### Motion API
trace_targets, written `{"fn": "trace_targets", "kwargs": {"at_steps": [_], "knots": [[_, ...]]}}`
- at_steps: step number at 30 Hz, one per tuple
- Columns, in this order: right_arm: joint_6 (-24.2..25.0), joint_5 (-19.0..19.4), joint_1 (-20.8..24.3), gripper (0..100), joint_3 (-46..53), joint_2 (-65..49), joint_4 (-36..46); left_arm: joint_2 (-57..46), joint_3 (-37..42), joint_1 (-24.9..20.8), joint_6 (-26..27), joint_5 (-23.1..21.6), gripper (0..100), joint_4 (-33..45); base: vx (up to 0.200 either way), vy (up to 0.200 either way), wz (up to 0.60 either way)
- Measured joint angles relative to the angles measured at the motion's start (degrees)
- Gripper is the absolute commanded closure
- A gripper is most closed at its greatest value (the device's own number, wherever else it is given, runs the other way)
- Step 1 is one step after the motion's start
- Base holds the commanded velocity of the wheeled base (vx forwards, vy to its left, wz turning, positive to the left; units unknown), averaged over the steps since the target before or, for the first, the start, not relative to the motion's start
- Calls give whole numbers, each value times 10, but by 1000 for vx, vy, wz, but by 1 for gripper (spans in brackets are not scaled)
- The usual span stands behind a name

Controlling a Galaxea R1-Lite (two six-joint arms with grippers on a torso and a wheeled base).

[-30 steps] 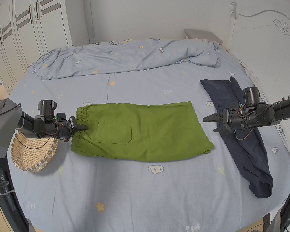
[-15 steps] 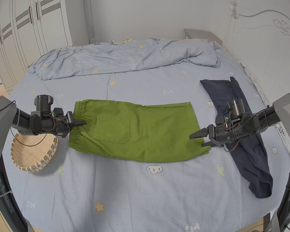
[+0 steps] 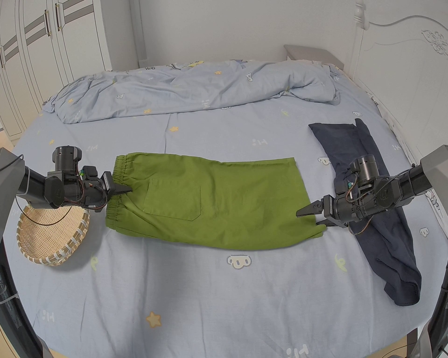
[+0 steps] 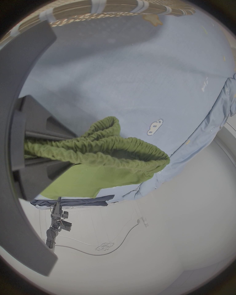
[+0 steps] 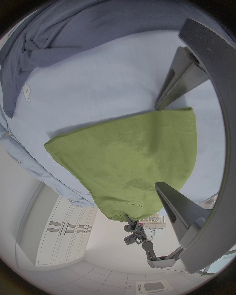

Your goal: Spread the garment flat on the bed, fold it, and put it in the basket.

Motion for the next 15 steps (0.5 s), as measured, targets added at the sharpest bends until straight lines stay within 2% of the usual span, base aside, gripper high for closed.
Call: {"fn": "trace_targets", "kwargs": {"at_steps": [15], "knots": [[-1, -1, 0, 0, -10, -2, 22, 1, 0, 0, 1, 0, 100, 0, 0, 0, 0]]}}
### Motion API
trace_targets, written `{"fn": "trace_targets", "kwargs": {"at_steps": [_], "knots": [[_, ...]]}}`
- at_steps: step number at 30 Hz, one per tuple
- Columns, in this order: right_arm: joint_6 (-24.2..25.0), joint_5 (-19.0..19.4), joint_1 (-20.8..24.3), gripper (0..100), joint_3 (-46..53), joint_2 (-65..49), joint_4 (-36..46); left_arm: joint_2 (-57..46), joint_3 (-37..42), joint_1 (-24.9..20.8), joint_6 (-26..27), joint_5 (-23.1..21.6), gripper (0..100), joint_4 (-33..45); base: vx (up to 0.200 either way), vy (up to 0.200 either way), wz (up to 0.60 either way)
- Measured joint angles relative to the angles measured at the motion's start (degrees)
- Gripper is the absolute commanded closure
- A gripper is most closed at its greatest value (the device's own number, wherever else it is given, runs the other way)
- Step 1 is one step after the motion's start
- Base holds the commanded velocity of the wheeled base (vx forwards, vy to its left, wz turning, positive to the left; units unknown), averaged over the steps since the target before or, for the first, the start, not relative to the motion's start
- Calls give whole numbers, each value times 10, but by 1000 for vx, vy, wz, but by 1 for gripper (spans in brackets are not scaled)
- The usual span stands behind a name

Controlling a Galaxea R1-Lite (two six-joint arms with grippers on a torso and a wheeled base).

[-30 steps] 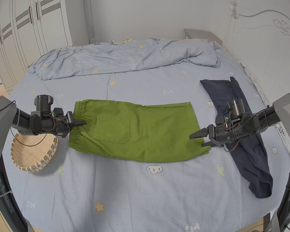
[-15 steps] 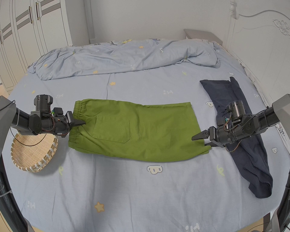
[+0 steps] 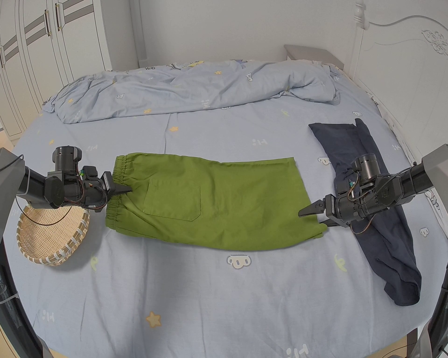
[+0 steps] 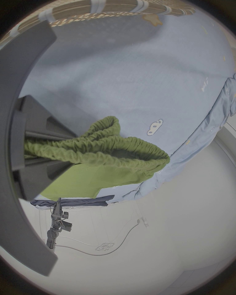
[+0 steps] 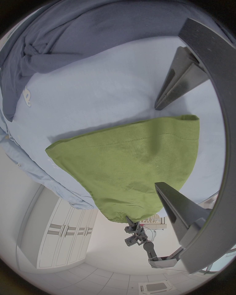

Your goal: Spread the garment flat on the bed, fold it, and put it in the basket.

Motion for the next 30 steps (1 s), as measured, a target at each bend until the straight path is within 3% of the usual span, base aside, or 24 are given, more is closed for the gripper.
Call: {"fn": "trace_targets", "kwargs": {"at_steps": [6, 7, 30], "knots": [[1, 0, 15, 0, 2, 5, -4, 0, 0, 0, 0, 0, 100, 0, 0, 0, 0], [1, 0, 17, 100, 2, 6, -4, 0, 0, 0, 0, 0, 100, 0, 0, 0, 0], [0, 0, -2, 100, 1, 8, -4, 0, 1, 0, 4, 0, 100, 4, 0, 0, 0]]}}
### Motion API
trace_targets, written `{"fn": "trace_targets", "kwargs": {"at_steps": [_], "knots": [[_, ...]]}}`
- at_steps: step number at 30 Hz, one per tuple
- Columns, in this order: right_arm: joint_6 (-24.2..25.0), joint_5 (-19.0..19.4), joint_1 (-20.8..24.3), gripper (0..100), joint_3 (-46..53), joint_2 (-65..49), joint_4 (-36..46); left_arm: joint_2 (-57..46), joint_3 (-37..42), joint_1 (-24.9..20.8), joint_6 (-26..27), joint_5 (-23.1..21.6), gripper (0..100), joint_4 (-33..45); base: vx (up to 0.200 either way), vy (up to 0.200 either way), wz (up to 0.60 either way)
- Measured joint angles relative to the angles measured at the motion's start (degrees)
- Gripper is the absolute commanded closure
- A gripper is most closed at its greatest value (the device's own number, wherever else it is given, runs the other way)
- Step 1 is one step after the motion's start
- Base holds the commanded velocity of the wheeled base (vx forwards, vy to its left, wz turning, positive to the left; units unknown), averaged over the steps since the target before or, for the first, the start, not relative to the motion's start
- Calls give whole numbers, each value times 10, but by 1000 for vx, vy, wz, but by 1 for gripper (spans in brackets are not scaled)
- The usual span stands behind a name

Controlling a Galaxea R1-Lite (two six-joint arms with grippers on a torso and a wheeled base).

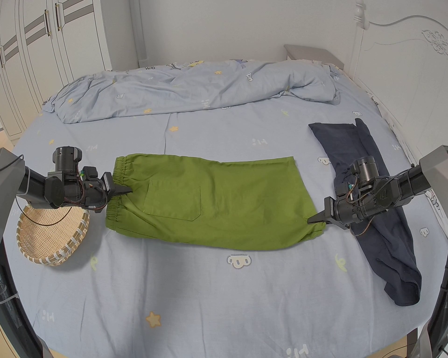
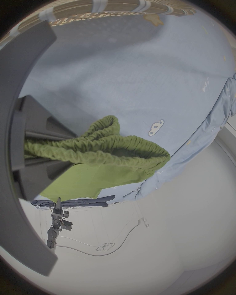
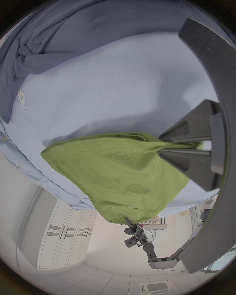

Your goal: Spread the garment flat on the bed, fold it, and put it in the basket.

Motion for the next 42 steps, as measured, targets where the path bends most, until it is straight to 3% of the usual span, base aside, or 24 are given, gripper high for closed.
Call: {"fn": "trace_targets", "kwargs": {"at_steps": [6, 12, 26, 33, 39, 40, 42], "knots": [[1, -1, 1, 100, 14, -27, 11, -6, 0, 0, 4, 0, 100, 43, 0, 0, 0], [1, -3, 10, 100, 46, -73, 45, -26, 21, 1, 45, 0, 100, 107, 0, 0, 0], [4, -5, 48, 100, 278, -215, 51, -141, 268, 15, 135, 4, 100, 117, 0, 0, 0], [8, -5, 79, 100, 406, -269, 9, -201, 389, 22, 159, 11, 100, 95, 0, 0, 0], [9, -5, 89, 100, 470, -287, -57, -224, 429, 25, 175, 16, 100, 77, 0, 0, 0], [9, -5, 90, 0, 477, -286, -64, -226, 432, 26, 176, 17, 100, 76, 0, 0, 0], [8, -5, 91, 0, 485, -283, -70, -227, 435, 28, 177, 17, 100, 75, 0, 0, 0]]}}
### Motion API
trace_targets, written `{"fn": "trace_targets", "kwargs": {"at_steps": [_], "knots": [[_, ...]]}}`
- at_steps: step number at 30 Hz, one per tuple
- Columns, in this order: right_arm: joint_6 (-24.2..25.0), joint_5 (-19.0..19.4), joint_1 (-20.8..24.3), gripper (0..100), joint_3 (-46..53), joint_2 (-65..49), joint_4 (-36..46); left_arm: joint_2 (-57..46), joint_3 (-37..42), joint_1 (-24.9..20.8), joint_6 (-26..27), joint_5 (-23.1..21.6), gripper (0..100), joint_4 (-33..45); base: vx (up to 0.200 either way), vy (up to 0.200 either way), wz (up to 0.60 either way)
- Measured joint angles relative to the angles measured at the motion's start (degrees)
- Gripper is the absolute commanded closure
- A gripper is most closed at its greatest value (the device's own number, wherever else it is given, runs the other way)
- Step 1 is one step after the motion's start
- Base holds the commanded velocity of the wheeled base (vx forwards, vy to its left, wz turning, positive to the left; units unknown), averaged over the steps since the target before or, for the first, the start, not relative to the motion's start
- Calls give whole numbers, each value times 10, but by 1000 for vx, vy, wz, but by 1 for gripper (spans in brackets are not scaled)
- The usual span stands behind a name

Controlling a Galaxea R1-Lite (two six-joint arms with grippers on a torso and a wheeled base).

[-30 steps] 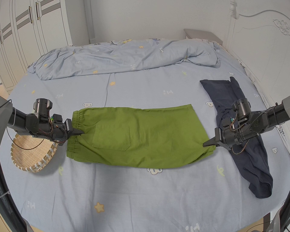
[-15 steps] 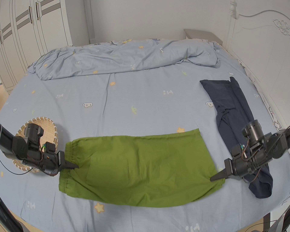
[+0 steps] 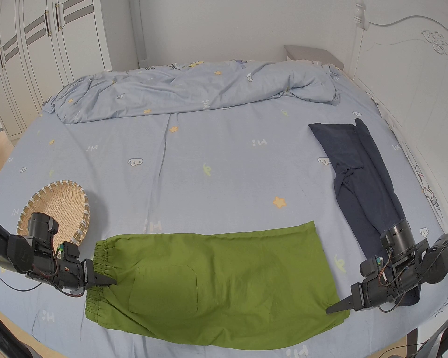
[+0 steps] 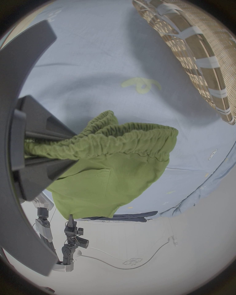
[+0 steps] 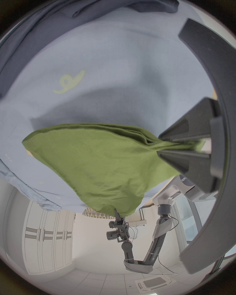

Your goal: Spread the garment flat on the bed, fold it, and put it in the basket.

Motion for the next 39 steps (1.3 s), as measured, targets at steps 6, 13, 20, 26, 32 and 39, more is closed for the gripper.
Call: {"fn": "trace_targets", "kwargs": {"at_steps": [6, 13, 20, 26, 32, 39], "knots": [[0, 0, 0, 0, 8, 11, -12, -4, 3, 2, 3, 0, 100, 0, 0, 0, 0], [0, -10, -23, 0, -12, 2, -12, -35, 0, 36, 43, -3, 100, 14, 0, 0, 0], [0, -14, -56, 0, -66, -20, -6, -64, -23, 106, 113, -3, 100, 54, 0, 0, 0], [-1, -15, -63, 0, -76, -26, -5, -69, -70, 137, 133, -2, 100, 127, 0, 0, 0], [0, -15, -63, 0, -77, -28, -4, -94, -139, 111, 79, 3, 100, 200, 0, 0, 0], [0, -16, -63, 0, -77, -34, -4, -140, -218, 0, -9, 40, 100, 250, 0, 0, 0]]}}
